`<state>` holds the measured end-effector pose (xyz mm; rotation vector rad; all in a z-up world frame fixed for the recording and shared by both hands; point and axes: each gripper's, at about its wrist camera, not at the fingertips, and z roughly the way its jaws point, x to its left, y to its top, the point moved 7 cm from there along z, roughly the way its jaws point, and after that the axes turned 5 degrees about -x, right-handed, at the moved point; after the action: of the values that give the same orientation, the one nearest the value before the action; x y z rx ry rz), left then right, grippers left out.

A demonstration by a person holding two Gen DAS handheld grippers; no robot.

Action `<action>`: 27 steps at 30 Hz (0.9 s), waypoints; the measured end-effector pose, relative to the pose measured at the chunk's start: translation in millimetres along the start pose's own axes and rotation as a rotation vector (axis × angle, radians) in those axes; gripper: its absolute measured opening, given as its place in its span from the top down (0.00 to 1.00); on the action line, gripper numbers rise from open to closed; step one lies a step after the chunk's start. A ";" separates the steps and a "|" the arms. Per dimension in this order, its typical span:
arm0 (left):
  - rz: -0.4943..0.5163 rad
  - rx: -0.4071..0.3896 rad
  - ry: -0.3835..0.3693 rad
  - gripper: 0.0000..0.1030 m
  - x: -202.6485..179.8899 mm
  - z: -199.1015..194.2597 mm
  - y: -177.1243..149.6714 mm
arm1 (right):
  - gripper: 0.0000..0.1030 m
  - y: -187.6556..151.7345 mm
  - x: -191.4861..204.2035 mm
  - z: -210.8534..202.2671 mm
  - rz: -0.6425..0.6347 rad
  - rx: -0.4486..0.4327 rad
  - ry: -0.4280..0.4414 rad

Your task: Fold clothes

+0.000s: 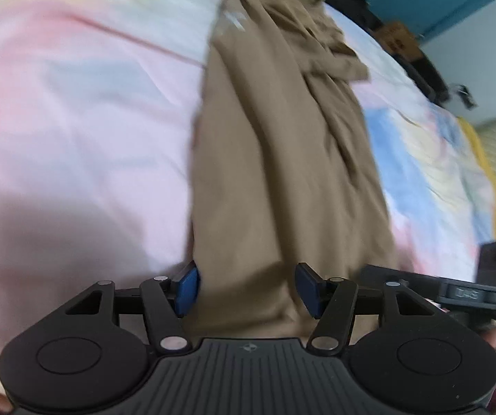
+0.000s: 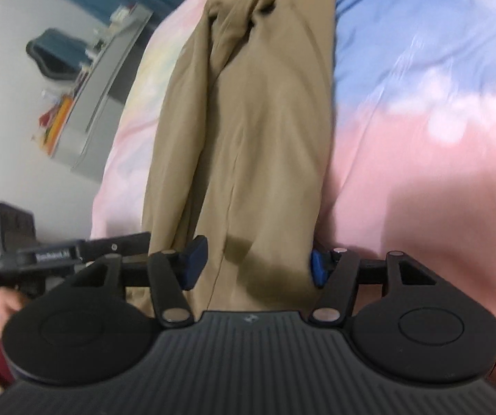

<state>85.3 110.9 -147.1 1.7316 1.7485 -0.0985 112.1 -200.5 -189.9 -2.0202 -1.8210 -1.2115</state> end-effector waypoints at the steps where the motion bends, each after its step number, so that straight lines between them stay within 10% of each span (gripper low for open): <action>1: 0.011 0.016 -0.017 0.41 -1.1 0.4 -4.9 | 0.43 -3.4 2.8 -0.2 -0.010 0.009 -0.005; 9: 0.126 0.099 -0.068 0.43 -18.7 3.5 -34.6 | 0.67 -46.2 30.6 -2.4 -0.102 0.128 -0.012; 16: 0.241 0.131 -0.104 0.87 -34.3 4.5 -51.9 | 0.87 -51.3 40.0 -21.0 -0.142 0.069 -0.028; 27: 0.154 -0.273 -0.241 0.92 -65.7 -132.5 -5.0 | 0.89 17.3 84.2 -121.6 -0.173 -0.197 0.133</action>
<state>21.7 118.9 -13.8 1.5766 1.3814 0.0001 66.9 -214.5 -48.7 -1.8540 -1.9113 -1.5908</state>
